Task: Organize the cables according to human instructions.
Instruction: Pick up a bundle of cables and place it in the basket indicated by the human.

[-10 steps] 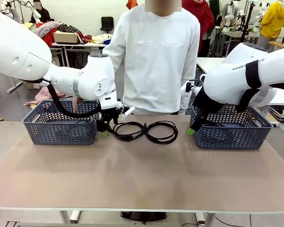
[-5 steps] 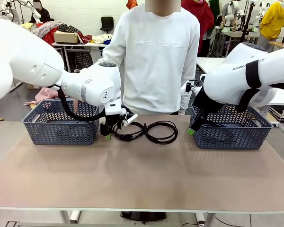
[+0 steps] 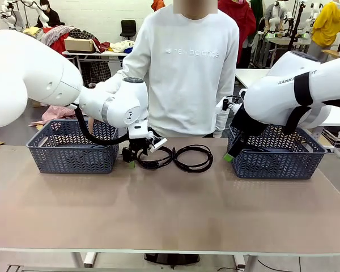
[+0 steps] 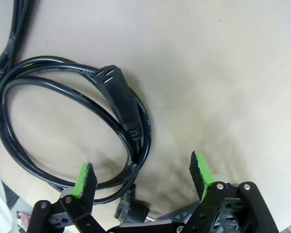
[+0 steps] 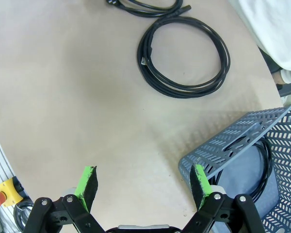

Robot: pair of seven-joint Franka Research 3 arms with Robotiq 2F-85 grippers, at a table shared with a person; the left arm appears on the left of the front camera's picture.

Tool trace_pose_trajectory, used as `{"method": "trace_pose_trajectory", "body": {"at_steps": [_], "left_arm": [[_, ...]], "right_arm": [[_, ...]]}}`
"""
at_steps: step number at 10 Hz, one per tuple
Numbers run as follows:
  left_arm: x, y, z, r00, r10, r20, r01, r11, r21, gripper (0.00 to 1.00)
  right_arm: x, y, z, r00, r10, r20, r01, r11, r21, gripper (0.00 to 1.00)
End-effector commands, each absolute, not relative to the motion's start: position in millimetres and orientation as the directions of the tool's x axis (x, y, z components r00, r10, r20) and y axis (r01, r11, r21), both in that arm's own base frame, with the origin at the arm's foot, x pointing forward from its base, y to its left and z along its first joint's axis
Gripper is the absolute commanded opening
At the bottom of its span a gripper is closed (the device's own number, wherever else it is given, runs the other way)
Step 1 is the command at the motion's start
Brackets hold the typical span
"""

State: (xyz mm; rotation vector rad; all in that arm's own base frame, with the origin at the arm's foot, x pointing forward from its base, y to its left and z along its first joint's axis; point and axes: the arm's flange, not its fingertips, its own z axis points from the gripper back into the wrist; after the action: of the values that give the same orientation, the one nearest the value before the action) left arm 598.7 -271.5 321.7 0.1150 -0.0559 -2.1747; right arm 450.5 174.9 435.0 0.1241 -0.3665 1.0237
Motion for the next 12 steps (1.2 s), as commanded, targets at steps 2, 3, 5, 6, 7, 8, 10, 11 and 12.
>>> {"method": "trace_pose_trajectory", "body": {"at_steps": [2, 3, 5, 6, 7, 8, 10, 11, 12], "left_arm": [[614.0, -272.6, 321.4, -0.598, -0.798, -0.077, 0.795, -0.603, 0.067, 1.00], [616.5, -272.6, 319.9, -0.596, -0.799, -0.075, 0.797, -0.601, 0.067, 1.00], [618.0, -273.4, 318.3, -0.597, -0.800, -0.066, 0.798, -0.600, 0.060, 1.00], [618.2, -273.9, 317.5, -0.601, -0.796, -0.067, 0.794, -0.605, 0.056, 1.00], [619.0, -274.1, 317.4, -0.602, -0.796, -0.067, 0.794, -0.605, 0.055, 1.00], [619.4, -273.8, 317.6, -0.600, -0.797, -0.068, 0.795, -0.604, 0.053, 1.00], [620.1, -273.5, 316.5, -0.596, -0.800, -0.064, 0.799, -0.599, 0.048, 0.97], [620.2, -273.7, 316.1, -0.599, -0.798, -0.063, 0.797, -0.602, 0.047, 0.97], [620.8, -274.1, 315.1, -0.600, -0.798, -0.064, 0.798, -0.602, 0.034, 0.97]], "right_arm": [[451.6, 175.5, 436.5, 0.471, 0.809, 0.352, -0.847, 0.526, -0.075, 1.00], [451.6, 175.5, 436.5, 0.471, 0.809, 0.352, -0.847, 0.526, -0.075, 1.00], [451.6, 175.5, 436.5, 0.471, 0.809, 0.352, -0.847, 0.526, -0.075, 1.00], [451.6, 175.5, 436.5, 0.471, 0.809, 0.352, -0.847, 0.526, -0.075, 1.00], [451.6, 175.5, 436.5, 0.471, 0.809, 0.352, -0.847, 0.526, -0.075, 1.00], [451.6, 175.5, 436.5, 0.471, 0.809, 0.352, -0.847, 0.526, -0.075, 1.00], [451.6, 175.5, 436.5, 0.471, 0.809, 0.352, -0.847, 0.526, -0.075, 1.00], [451.6, 175.5, 436.5, 0.471, 0.809, 0.352, -0.847, 0.526, -0.075, 1.00], [451.6, 175.5, 436.5, 0.471, 0.809, 0.352, -0.847, 0.526, -0.075, 1.00]]}}
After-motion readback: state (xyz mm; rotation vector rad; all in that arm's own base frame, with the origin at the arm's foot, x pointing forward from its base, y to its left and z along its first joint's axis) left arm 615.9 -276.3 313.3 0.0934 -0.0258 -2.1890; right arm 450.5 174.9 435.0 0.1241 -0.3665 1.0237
